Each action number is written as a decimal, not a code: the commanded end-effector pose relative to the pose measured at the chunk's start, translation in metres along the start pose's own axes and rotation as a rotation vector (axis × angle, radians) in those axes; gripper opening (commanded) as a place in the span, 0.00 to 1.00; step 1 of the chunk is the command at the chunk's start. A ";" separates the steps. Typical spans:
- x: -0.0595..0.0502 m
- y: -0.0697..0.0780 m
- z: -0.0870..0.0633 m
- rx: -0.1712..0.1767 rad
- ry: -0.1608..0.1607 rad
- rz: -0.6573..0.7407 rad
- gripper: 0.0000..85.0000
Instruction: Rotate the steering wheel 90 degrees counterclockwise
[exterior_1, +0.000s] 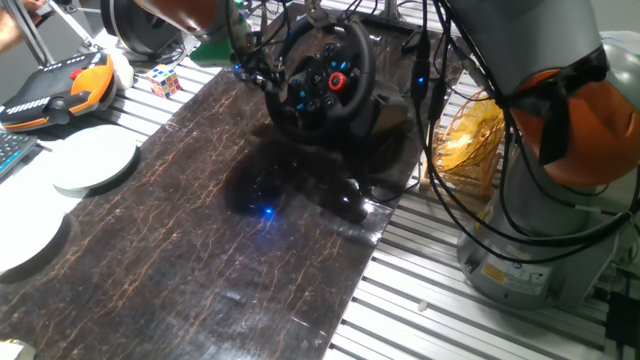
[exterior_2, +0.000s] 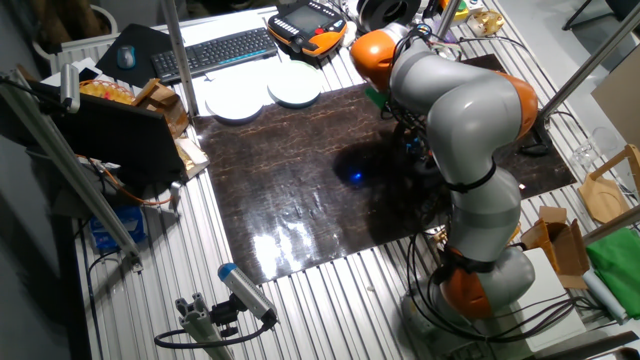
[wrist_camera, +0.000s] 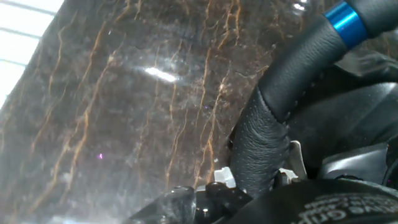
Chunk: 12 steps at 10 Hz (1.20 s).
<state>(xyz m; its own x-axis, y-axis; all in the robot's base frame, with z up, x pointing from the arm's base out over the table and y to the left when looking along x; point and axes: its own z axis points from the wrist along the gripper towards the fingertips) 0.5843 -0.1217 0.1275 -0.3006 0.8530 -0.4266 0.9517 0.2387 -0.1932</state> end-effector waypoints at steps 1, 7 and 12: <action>0.001 0.000 0.000 -0.001 0.002 -0.011 0.01; 0.010 -0.001 0.002 -0.001 0.013 -0.089 0.01; 0.019 -0.002 0.003 -0.004 0.041 -0.124 0.01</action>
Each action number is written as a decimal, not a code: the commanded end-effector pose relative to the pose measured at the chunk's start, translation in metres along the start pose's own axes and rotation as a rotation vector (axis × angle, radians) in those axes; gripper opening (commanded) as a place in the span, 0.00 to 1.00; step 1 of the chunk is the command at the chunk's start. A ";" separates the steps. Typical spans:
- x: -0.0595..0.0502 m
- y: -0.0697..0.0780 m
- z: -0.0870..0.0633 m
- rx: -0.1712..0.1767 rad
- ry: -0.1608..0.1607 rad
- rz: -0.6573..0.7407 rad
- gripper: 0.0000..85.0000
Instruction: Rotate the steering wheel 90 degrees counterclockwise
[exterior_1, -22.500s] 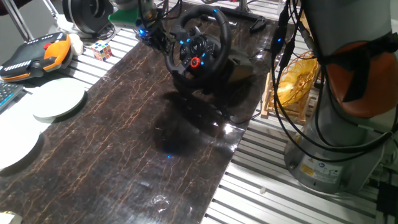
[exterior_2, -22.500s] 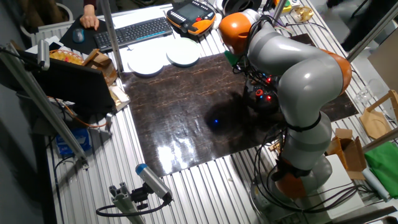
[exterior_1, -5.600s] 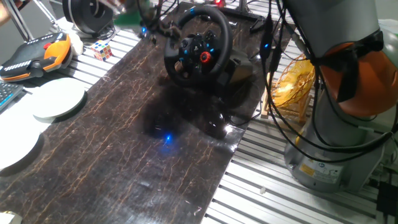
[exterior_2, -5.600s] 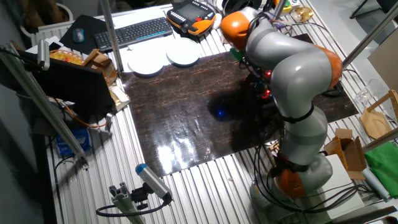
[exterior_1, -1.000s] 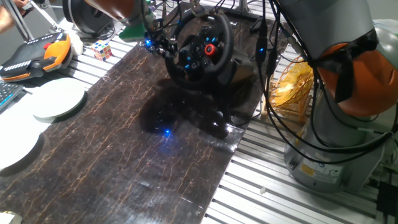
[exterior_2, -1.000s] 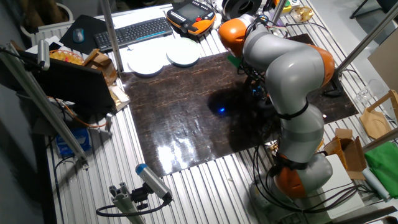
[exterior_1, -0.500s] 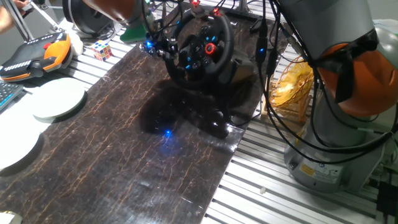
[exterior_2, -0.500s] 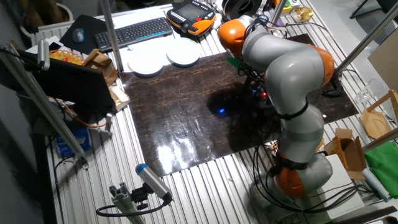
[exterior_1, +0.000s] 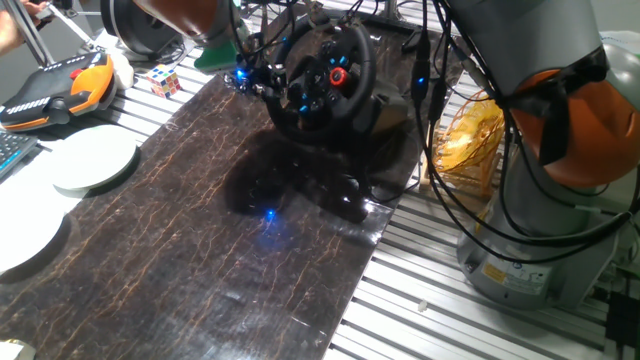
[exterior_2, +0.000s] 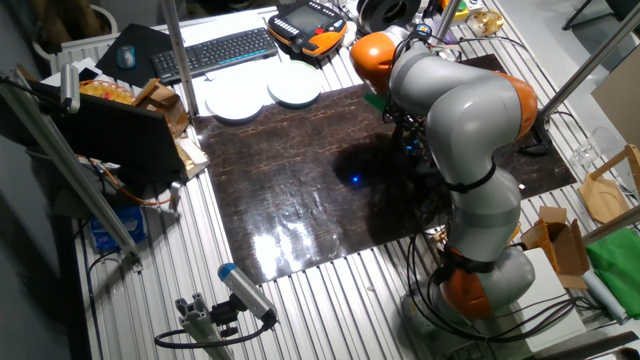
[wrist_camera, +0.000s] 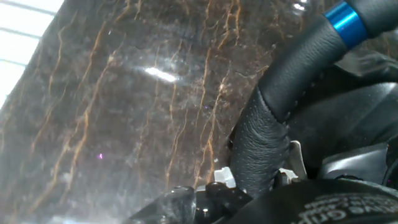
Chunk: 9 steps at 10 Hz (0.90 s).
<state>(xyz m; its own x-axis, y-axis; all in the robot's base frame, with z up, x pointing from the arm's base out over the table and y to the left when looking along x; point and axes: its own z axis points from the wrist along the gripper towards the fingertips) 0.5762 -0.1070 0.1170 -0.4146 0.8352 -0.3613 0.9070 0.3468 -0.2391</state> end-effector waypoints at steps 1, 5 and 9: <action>0.001 0.000 0.000 -0.002 0.006 -0.010 0.01; 0.004 0.000 0.000 -0.007 0.047 -0.072 0.01; 0.011 -0.001 -0.002 -0.010 0.040 -0.069 0.01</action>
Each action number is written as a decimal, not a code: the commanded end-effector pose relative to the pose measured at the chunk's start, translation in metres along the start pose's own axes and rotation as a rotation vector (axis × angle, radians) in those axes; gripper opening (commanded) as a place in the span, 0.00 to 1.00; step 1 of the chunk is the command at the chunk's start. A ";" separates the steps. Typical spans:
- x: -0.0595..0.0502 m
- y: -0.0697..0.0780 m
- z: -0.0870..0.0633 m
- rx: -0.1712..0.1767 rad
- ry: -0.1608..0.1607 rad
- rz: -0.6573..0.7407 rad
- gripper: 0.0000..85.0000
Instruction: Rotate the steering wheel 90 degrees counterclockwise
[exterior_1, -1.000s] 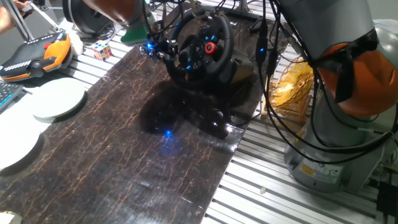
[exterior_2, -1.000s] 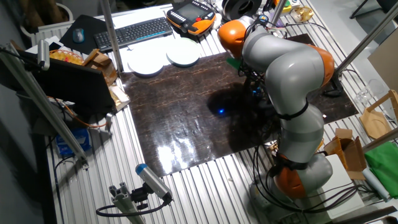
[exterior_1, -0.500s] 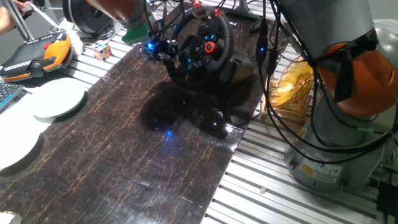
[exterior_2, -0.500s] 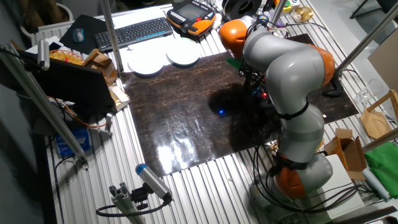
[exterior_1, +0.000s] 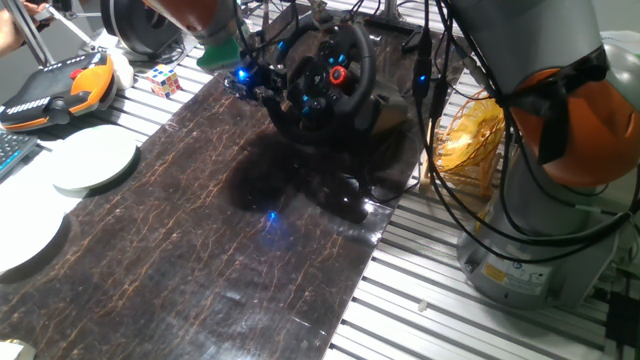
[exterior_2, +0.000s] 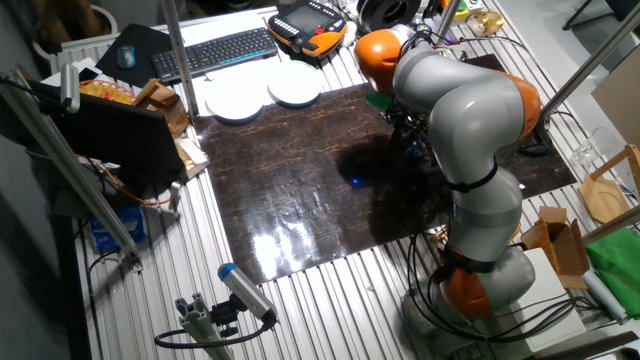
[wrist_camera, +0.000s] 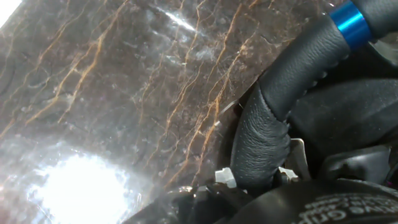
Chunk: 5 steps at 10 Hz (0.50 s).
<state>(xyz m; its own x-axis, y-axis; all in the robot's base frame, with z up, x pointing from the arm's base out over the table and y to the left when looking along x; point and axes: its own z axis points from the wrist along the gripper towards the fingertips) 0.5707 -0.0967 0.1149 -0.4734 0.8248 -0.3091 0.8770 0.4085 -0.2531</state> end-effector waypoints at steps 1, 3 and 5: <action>0.004 0.000 0.000 -0.004 -0.011 0.010 0.01; 0.009 -0.001 0.001 -0.002 -0.031 0.017 0.01; 0.011 -0.001 0.001 -0.005 -0.026 0.012 0.01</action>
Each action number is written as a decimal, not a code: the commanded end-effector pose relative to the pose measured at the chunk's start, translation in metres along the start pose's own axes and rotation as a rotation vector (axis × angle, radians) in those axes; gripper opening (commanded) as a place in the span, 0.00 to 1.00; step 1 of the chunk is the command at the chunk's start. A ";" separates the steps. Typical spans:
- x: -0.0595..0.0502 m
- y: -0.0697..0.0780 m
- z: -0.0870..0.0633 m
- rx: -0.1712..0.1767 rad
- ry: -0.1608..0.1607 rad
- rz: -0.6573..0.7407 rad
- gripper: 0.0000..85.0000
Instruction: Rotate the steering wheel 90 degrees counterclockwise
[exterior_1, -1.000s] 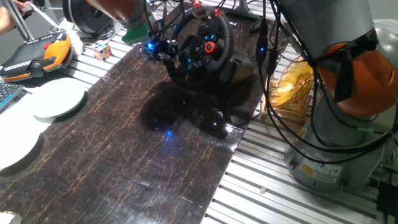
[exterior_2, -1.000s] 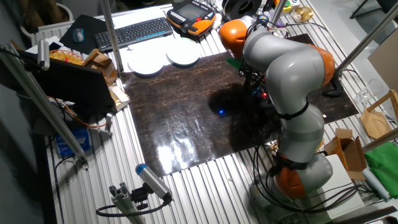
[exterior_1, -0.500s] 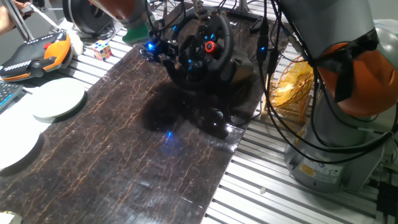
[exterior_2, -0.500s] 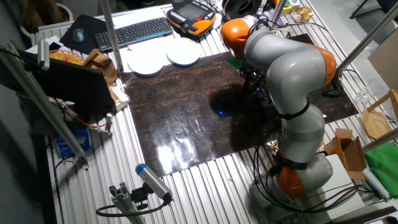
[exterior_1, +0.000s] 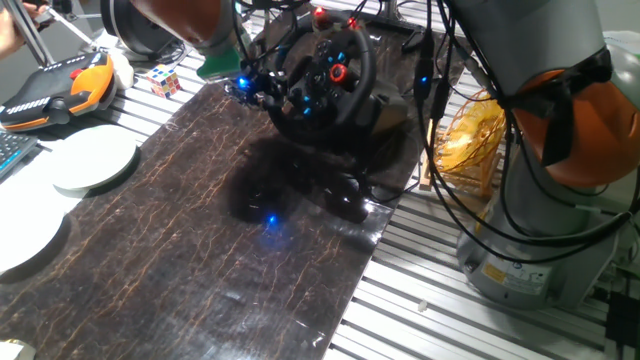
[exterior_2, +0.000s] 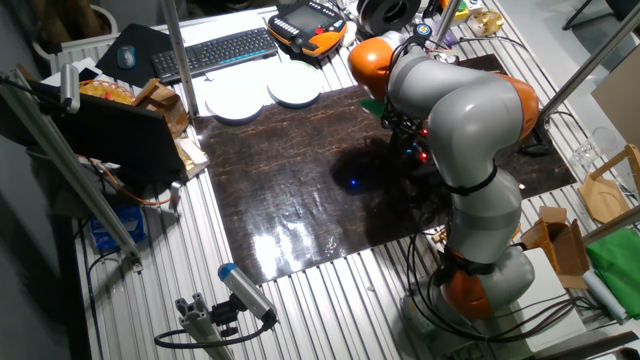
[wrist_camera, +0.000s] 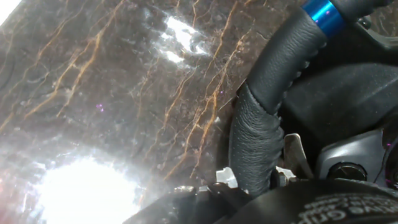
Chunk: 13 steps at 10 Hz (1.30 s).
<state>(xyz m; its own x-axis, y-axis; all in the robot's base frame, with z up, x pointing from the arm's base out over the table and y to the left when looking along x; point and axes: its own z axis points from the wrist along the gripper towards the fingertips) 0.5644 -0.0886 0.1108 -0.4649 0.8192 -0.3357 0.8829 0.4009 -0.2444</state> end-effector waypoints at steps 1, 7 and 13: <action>0.003 -0.001 0.000 0.001 0.000 -0.003 0.01; 0.016 -0.005 -0.002 0.008 0.013 -0.006 0.01; 0.009 -0.003 -0.016 0.019 0.004 0.039 0.39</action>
<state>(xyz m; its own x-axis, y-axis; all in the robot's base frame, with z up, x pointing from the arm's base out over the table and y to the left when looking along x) 0.5584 -0.0760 0.1237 -0.4285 0.8369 -0.3405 0.8994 0.3590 -0.2494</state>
